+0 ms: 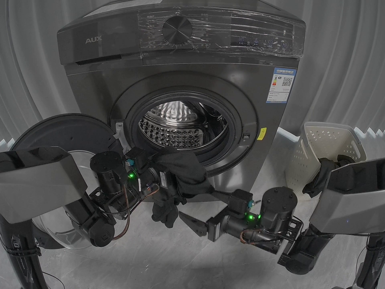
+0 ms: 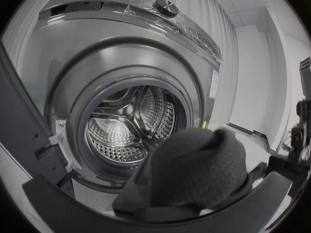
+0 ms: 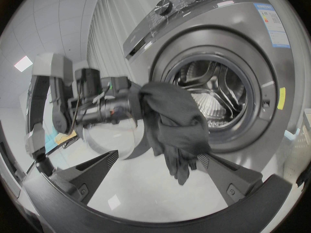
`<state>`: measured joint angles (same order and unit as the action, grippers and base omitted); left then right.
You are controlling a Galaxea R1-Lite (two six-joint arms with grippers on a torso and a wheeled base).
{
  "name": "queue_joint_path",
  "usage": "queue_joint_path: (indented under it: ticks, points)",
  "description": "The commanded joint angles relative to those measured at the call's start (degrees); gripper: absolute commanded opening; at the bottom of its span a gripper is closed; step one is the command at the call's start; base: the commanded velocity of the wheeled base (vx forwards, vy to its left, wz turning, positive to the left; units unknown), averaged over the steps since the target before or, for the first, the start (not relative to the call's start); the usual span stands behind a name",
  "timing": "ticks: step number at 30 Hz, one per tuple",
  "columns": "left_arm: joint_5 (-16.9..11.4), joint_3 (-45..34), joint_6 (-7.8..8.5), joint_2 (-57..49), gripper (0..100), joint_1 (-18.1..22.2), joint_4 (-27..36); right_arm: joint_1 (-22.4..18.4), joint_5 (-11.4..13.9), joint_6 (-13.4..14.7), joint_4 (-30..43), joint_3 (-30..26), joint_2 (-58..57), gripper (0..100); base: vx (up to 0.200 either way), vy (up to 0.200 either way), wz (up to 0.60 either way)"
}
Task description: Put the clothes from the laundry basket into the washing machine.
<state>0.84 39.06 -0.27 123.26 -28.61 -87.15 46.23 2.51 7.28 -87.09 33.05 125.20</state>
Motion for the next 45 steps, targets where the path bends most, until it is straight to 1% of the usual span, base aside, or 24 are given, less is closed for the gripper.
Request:
queue_joint_path:
  ticks: [1,3,5,6,7,8,11,13,14,16,19,20,21,22,24,28,30,34,37,41,43,45]
  points:
    - [-0.1,-0.7,-0.35,-4.7,0,-0.2,-1.4,1.4,0.1,-0.7,-0.4,-10.7,-3.2,100,0.000,0.000,0.00]
    - [-0.1,-1.5,-1.49,-6.6,0,-0.6,-1.6,1.3,0.1,-0.7,-0.4,-12.7,-4.7,100,0.000,0.000,0.00]
    - [-0.1,-2.8,-3.25,-9.4,0,-0.8,-1.5,0.9,-0.1,-0.8,-0.2,-15.8,-7.0,100,0.000,0.000,0.00]
    - [-0.1,-3.3,-3.86,-10.3,0,-1.0,-1.5,0.5,-0.3,-0.8,0.1,-16.8,-7.7,100,0.000,0.000,0.00]
    - [-0.1,-3.5,-3.95,-10.5,0,-1.1,-1.5,0.5,-0.3,-0.8,0.1,-17.0,-7.9,100,0.000,0.000,0.00]
    - [-0.1,-5.6,-4.83,-13.0,0,-1.9,-1.6,-0.2,-1.1,-0.6,0.4,-19.4,-10.2,100,0.000,0.000,0.00]
    - [-0.4,-9.0,-5.09,-16.8,0,-2.0,-1.7,-2.7,-3.4,0.1,0.5,-22.2,-13.6,100,0.000,0.000,0.00]
    - [-0.5,-10.0,-5.62,-18.4,0,-2.2,-1.5,-4.7,-3.4,-0.2,0.5,-23.5,-14.6,100,0.000,0.000,0.00]
    - [0.0,-10.9,-5.97,-18.7,0,-3.1,-1.7,-7.0,-3.3,-0.3,0.5,-24.6,-15.4,100,0.000,0.000,0.00]
    - [0.8,-12.3,-5.71,-18.8,0,-4.2,-1.6,-7.6,-3.3,-0.1,0.6,-25.1,-15.9,100,0.000,0.000,0.00]
    - [1.0,-13.4,-5.53,-18.2,0,-5.1,-1.7,-8.3,-3.1,-0.2,0.5,-25.2,-16.0,100,0.000,0.000,0.00]
    - [1.6,-14.2,-5.01,-17.0,0,-5.2,-1.8,-8.3,-3.1,-0.1,0.5,-25.0,-16.0,100,0.000,0.000,0.00]
    - [1.7,-14.1,-4.92,-16.8,0,-5.2,-1.8,-8.3,-3.1,-0.1,0.5,-25.0,-16.0,100,0.000,0.000,0.00]
    - [4.3,-14.1,-3.86,-15.9,0,-5.1,-1.8,-8.3,-3.1,-0.1,0.3,-24.9,-16.1,100,0.000,0.000,0.00]
    - [6.8,-14.4,-3.77,-15.7,0,-5.2,-1.8,-8.3,-3.0,-0.1,0.3,-25.1,-16.1,100,0.000,0.000,0.00]
    - [7.3,-15.5,-3.42,-15.7,0,-5.3,-1.7,-8.3,-3.1,-0.1,0.2,-25.2,-16.2,100,0.000,0.000,0.00]
    - [7.3,-15.9,-2.81,-15.5,0,-5.2,-1.7,-8.2,-3.1,0.0,0.3,-25.3,-16.3,100,0.000,0.000,0.00]
    - [7.3,-15.9,-3.25,-14.8,0,-5.2,-1.7,-8.2,-3.1,0.0,0.3,-25.3,-16.3,100,0.000,0.000,0.00]
    - [7.1,-15.9,-3.34,-14.8,0,-5.2,-1.7,-8.2,-3.1,-0.1,0.3,-25.3,-16.3,100,0.200,0.000,0.00]
    - [7.4,-15.2,-2.63,-14.7,0,-5.3,-1.7,-7.5,-3.2,-0.6,0.5,-24.2,-17.6,100,0.200,0.000,0.00]
    - [7.2,-15.3,-1.93,-14.3,0,-5.3,-1.7,-8.2,-2.8,-0.9,0.6,-22.3,-17.4,100,0.200,0.000,0.00]
    - [7.4,-15.5,-1.75,-13.4,0,-5.3,-1.9,-8.3,-1.8,-1.1,0.5,-22.2,-16.9,100,0.000,0.000,0.00]
